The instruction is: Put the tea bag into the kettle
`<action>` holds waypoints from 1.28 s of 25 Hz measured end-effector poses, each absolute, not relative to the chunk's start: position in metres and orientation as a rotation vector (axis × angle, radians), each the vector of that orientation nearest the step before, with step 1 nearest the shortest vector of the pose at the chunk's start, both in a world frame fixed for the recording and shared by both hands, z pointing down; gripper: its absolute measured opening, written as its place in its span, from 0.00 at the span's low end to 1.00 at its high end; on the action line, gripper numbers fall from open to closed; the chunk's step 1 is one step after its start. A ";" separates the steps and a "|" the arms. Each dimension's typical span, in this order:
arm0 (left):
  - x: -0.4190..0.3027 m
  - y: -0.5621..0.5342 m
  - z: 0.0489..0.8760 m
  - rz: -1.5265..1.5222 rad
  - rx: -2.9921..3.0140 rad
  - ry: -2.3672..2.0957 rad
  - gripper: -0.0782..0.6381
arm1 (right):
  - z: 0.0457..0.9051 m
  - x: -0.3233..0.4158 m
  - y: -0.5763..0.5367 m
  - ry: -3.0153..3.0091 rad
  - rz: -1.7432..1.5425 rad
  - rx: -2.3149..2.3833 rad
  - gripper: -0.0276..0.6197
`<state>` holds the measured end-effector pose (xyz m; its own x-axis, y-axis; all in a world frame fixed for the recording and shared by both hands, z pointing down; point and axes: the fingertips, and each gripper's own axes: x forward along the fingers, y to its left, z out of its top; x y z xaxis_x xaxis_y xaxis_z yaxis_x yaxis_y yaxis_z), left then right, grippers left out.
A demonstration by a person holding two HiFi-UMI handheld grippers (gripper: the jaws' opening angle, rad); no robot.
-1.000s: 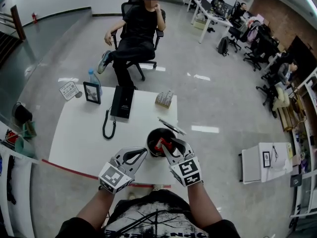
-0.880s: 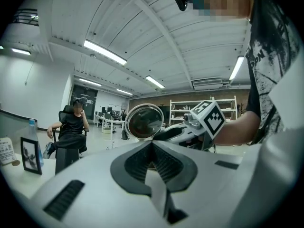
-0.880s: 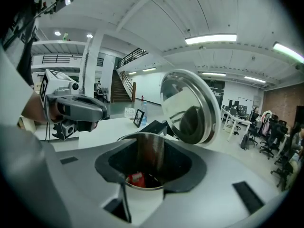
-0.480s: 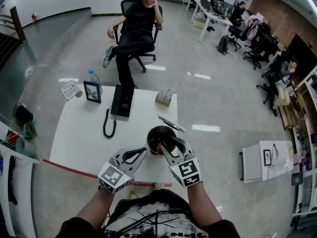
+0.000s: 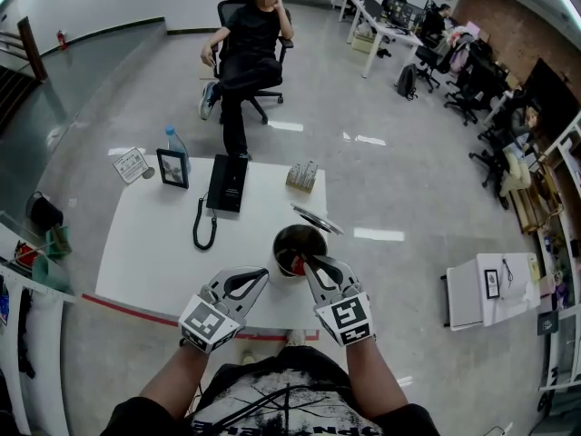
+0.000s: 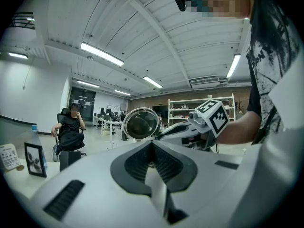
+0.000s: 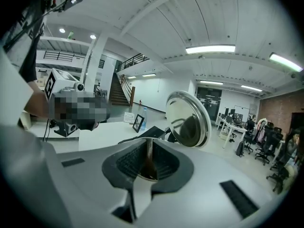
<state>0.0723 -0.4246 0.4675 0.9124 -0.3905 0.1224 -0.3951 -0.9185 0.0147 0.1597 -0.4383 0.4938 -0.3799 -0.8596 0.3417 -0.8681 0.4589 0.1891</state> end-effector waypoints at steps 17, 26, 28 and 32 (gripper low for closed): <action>0.004 -0.392 0.455 0.181 3.067 -0.710 0.12 | 0.475 0.091 -0.399 -2.462 -0.034 1.419 0.06; -0.041 -0.372 0.460 0.194 3.042 -0.791 0.12 | 0.478 0.048 -0.377 -2.502 -0.082 1.367 0.06; -0.048 -0.368 0.461 0.191 3.037 -0.800 0.12 | 0.479 0.041 -0.374 -2.501 -0.088 1.354 0.06; -0.057 -0.364 0.461 0.186 3.031 -0.825 0.12 | 0.481 0.032 -0.369 -2.494 -0.099 1.335 0.06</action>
